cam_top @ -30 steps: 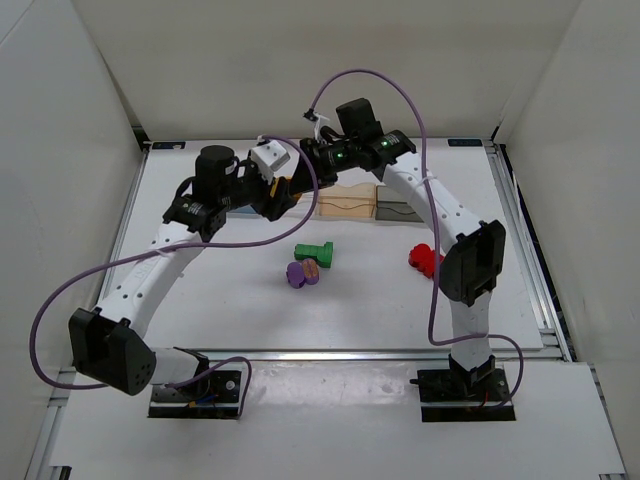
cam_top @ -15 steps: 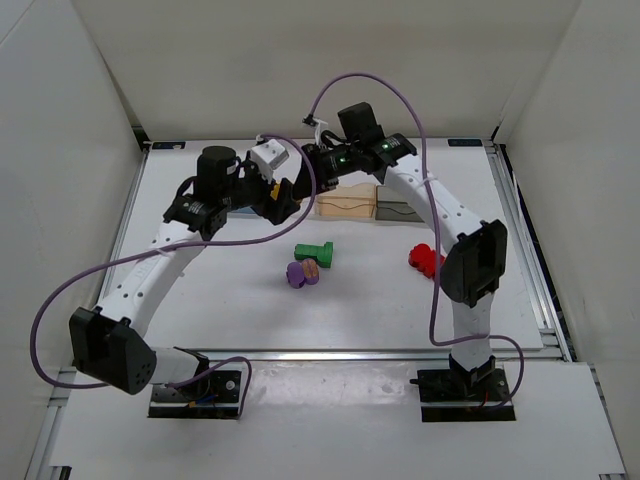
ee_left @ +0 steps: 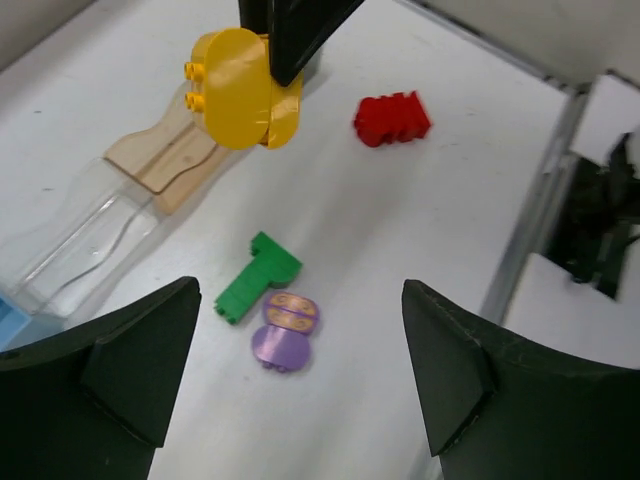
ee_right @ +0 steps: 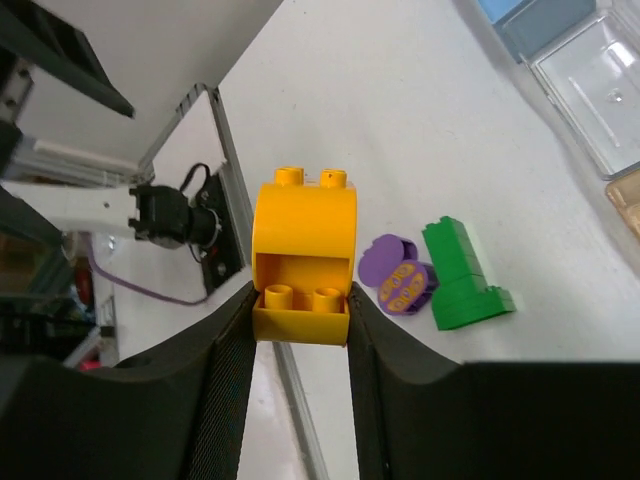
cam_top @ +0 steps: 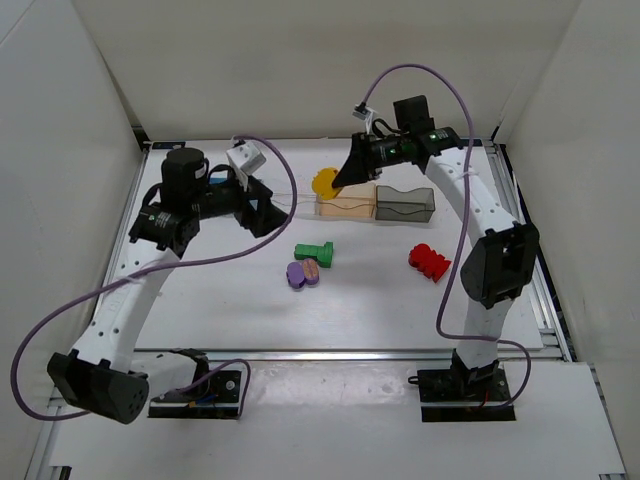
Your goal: Sort the legos into containers by color
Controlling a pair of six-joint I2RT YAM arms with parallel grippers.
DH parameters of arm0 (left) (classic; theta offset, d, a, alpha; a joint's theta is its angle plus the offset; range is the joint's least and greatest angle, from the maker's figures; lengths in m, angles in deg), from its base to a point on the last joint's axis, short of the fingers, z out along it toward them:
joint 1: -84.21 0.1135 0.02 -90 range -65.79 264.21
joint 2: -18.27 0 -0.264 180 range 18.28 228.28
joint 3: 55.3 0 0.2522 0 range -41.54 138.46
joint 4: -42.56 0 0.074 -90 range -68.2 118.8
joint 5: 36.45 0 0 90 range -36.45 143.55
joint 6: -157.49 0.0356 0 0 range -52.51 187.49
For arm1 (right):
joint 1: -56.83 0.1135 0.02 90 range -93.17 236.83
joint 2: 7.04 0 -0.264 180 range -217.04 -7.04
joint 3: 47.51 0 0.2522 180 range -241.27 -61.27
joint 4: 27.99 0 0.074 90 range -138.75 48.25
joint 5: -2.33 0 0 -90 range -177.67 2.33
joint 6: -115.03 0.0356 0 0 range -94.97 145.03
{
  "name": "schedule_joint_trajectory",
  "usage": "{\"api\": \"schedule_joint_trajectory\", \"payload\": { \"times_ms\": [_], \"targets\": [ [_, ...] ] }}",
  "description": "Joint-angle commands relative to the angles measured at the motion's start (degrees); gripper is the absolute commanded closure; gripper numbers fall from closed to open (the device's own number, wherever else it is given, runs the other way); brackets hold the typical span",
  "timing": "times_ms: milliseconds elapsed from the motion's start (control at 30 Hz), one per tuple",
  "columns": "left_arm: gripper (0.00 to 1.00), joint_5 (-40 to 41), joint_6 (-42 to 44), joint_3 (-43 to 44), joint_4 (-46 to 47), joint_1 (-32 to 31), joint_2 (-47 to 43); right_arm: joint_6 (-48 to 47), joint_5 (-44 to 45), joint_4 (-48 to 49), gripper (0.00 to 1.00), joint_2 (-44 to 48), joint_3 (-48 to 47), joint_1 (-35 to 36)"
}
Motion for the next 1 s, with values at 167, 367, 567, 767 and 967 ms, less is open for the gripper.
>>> {"api": "schedule_joint_trajectory", "payload": {
  "times_ms": [167, 367, 567, 767, 967],
  "targets": [
    [0.14, -31.9, -12.2, 8.4, -7.1, 8.8, 13.9, -25.9, -12.6, -7.2, 1.00, 6.0, 3.1, 0.3],
    [0.19, -38.5, -17.1, 10.4, -0.6, 9.3, 20.5, -29.8, -21.0, -14.3, 1.00, 2.8, -2.2, 0.7],
    [0.19, -38.8, -16.7, 11.1, 2.7, 8.8, 22.8, -27.4, -23.1, -12.4, 1.00, 1.9, -3.0, 2.2],
    [0.18, -38.2, -22.1, 9.3, 13.7, 8.5, 22.5, -21.7, -25.2, -7.8, 1.00, 0.4, -1.1, 4.0],
    [0.19, -38.2, -21.6, 9.7, 14.3, 7.0, 23.5, -16.7, -25.6, -3.2, 1.00, -1.6, -2.7, 4.9]
  ]
}}
